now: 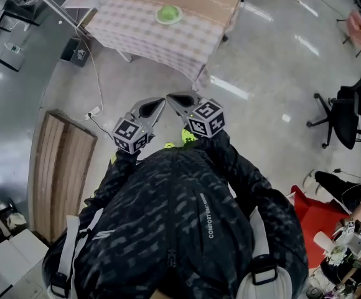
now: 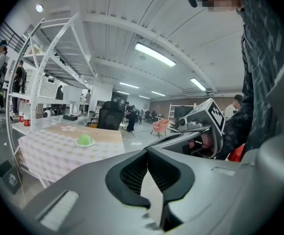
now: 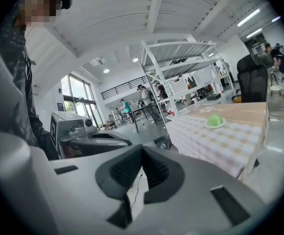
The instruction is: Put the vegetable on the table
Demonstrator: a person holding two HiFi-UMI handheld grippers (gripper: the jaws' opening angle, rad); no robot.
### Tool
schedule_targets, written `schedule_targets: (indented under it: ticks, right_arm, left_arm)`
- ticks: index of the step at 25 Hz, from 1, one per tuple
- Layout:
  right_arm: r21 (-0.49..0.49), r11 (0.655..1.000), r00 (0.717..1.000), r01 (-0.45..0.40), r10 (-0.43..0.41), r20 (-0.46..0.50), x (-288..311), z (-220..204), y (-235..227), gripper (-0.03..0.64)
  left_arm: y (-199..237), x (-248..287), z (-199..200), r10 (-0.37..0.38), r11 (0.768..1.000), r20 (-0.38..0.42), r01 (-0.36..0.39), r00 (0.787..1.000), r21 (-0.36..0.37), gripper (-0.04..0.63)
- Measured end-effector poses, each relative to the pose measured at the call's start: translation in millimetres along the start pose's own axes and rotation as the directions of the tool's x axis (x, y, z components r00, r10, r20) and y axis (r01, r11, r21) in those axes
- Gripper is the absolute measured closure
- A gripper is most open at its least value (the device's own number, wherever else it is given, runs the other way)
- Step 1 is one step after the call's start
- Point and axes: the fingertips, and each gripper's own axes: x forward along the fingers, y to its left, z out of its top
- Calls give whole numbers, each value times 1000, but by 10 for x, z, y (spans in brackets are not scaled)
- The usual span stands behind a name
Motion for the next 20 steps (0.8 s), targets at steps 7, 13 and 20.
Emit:
schedule_targets:
  ticks: [7, 13, 20]
  right_arm:
    - [-45, 999, 1000, 19, -19, 2, 179, 31, 210, 617]
    - [-75, 997, 999, 36, -34, 24, 212, 80, 297, 617]
    - [-87, 995, 999, 39, -36, 28, 273, 118, 327, 617]
  left_arm:
    - [123, -215, 16, -9, 1000, 17, 8, 1000, 21, 598]
    - [202, -283, 10, 1, 999, 29, -2, 1000, 37, 598]
    - [259, -311, 38, 6, 999, 38, -7, 999, 39, 598]
